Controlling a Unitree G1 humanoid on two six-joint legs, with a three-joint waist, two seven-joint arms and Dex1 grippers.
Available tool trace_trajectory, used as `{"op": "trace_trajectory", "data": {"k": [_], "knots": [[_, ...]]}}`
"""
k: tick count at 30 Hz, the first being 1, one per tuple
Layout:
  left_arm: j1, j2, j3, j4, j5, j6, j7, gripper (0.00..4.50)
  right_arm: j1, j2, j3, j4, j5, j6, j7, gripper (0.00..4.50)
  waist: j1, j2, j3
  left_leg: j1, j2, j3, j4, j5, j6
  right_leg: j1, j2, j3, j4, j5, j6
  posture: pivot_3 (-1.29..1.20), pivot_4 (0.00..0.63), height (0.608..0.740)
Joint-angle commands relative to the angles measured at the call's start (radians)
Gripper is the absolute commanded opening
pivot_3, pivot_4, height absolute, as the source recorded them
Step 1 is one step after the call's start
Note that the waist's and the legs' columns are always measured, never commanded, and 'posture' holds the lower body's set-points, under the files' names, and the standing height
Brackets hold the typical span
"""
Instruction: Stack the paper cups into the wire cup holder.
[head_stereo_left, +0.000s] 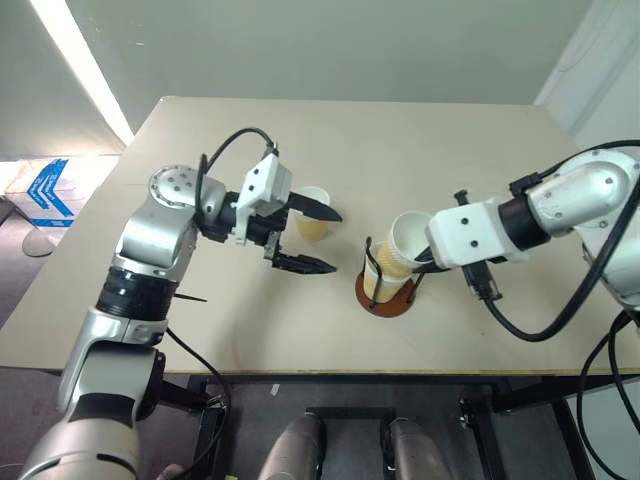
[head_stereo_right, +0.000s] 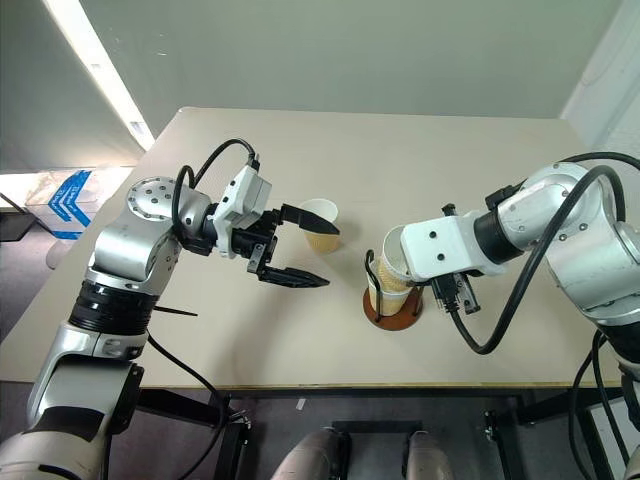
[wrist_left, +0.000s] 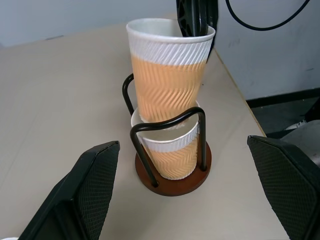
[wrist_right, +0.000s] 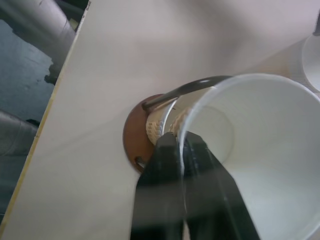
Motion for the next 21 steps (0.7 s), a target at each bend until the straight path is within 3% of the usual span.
{"op": "trace_trajectory", "data": {"k": [1, 9, 15, 21], "knots": [[-0.019, 0.006, 0.009, -0.031, -0.005, 0.004, 0.002, 4.5, -0.047, 0.01, -0.017, -0.003, -0.003, 0.022, -0.006, 1.3, 0.0, 0.0, 0.0, 0.0, 0.0, 0.0, 0.0, 0.0, 0.0, 0.0, 0.0, 0.0, 0.0, 0.0, 0.0, 0.0, 0.15, 0.74], [-0.029, 0.008, 0.007, -0.032, 0.021, -0.015, 0.027, 4.5, -0.076, 0.026, -0.162, 0.04, 0.043, 0.159, -0.128, 4.02, 0.001, 0.0, 0.0, 0.0, 0.0, 0.0, 0.0, 0.001, 0.002, 0.0, 0.0, 0.0, 0.001, 0.001, -0.001, 0.0, 0.15, 0.74], [-0.054, 0.026, -0.005, -0.033, 0.077, -0.065, 0.041, 4.5, 0.037, 0.066, -0.454, -0.015, 0.198, 0.358, -0.278, 4.02, 0.004, -0.001, 0.0, 0.0, 0.0, 0.0, -0.001, 0.002, -0.001, 0.0, 0.0, 0.0, 0.0, 0.001, -0.001, 0.0, 0.15, 0.74], [-0.121, 0.008, -0.092, 0.117, 0.282, -0.234, 0.143, 4.5, 0.258, 0.063, -0.594, -0.143, 0.27, 0.417, -0.378, 4.02, 0.008, -0.001, 0.0, 0.0, 0.0, 0.001, -0.001, 0.003, -0.003, 0.0, 0.0, 0.001, -0.001, 0.001, 0.0, 0.0, 0.15, 0.74]]}}
